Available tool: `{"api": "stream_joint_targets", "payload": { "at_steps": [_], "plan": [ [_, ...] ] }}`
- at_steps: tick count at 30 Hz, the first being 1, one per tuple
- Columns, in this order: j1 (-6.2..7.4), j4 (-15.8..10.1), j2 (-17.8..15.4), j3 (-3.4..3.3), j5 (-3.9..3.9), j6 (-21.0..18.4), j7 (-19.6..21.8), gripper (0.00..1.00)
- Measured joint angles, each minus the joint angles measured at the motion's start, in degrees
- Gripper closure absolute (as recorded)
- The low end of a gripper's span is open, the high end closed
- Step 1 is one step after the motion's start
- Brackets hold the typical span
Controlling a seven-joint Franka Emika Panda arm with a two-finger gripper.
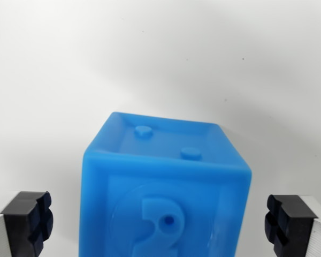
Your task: Stack cube
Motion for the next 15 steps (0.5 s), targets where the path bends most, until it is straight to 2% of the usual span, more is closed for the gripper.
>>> {"api": "stream_joint_targets", "payload": {
  "at_steps": [7,13,14,15],
  "plan": [
    [-0.09,0.7,2.6,0.1,0.0,1.9,0.0,0.0],
    [-0.15,0.9,3.4,0.14,0.0,2.5,0.0,0.0],
    [-0.16,1.0,3.4,0.15,0.0,2.5,0.0,1.0],
    [-0.16,1.0,3.4,0.15,0.0,2.5,0.0,1.0]
  ]
}}
